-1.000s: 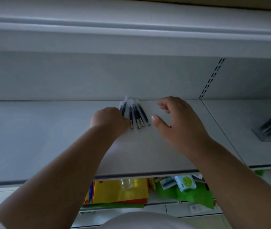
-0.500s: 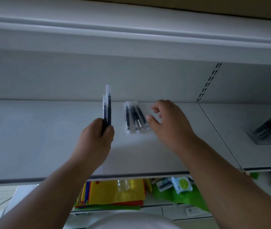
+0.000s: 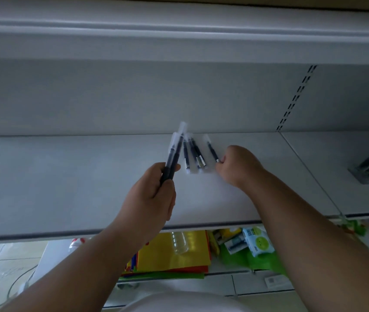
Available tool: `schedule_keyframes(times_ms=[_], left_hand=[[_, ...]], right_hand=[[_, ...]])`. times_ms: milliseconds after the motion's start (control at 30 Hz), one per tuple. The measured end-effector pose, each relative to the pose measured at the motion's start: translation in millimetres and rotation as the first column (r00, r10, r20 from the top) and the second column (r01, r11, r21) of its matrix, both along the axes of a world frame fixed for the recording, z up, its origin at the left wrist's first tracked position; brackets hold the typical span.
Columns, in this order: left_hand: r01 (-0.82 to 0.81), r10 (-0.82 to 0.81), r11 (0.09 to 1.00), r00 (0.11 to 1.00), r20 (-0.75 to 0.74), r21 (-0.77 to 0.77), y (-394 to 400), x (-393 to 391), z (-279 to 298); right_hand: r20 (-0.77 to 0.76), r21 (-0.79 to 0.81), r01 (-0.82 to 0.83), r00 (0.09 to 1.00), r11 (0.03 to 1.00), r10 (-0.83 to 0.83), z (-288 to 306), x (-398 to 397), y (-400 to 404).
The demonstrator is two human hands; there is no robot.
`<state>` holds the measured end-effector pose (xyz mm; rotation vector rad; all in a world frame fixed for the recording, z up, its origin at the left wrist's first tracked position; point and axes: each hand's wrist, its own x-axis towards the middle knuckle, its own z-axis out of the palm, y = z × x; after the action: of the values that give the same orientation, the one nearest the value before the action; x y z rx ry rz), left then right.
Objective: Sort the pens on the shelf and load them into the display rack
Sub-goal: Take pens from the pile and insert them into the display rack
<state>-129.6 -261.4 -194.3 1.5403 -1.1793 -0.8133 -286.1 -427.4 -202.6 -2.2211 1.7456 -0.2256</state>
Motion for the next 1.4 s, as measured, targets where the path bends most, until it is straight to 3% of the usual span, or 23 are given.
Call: schedule_keyframes(times_ms=[100,167,233,367,467,600,733,833,1033,1300,1400], left_hand=[[0.012,-0.010,1.000,0.994,-0.105,0.023,-5.5,-11.0,0.4],[0.020,-0.010,0.999,0.982,-0.186,0.051,-12.6,-23.0,-1.7],[0.041,-0.017,0.996,0.958,-0.286,0.079,-21.5,-40.6,-4.5],[0.123,-0.066,0.986,0.911,-0.407,0.114,-32.6,-91.6,-5.5],[0.202,-0.170,0.978,0.919,-0.354,0.056,-34.8,-137.7,-7.8],[0.308,-0.289,0.951,0.922,-0.257,0.036,-34.3,-210.5,-10.3],[0.430,-0.382,0.902,0.847,-0.369,0.052,-19.2,-303.4,-3.3],[0.467,-0.398,0.882,0.812,-0.427,0.066,-2.0,-376.4,1.2],[0.524,-0.461,0.851,0.778,-0.426,0.036,14.0,-496.7,5.6],[0.488,-0.438,0.872,0.809,-0.392,0.032,-36.8,-575.8,7.7],[0.516,-0.466,0.856,0.797,-0.384,0.034,-72.7,-606.3,5.7]], right_hand=[[0.203,0.057,0.105,0.973,0.993,-0.114,8.4,-24.4,19.2],[0.383,0.082,0.172,0.904,0.982,-0.190,15.0,-45.4,37.0],[0.553,0.151,0.197,0.795,0.969,-0.248,19.6,-67.1,56.3],[0.810,0.305,0.160,0.475,0.939,-0.344,25.1,-113.1,91.5],[0.854,0.297,0.212,0.376,0.931,-0.359,33.2,-158.6,116.6],[0.829,0.251,0.335,0.411,0.908,-0.381,41.7,-232.9,150.6],[0.819,0.252,0.370,0.411,0.894,-0.401,52.9,-318.2,187.6],[0.849,0.284,0.353,0.340,0.891,-0.405,69.2,-387.2,212.7],[0.827,0.203,0.474,0.385,0.857,-0.409,83.1,-508.7,235.2],[0.823,0.077,0.533,0.443,0.843,-0.355,79.5,-586.1,169.5],[0.761,0.010,0.596,0.517,0.803,-0.393,70.6,-616.1,132.7]])
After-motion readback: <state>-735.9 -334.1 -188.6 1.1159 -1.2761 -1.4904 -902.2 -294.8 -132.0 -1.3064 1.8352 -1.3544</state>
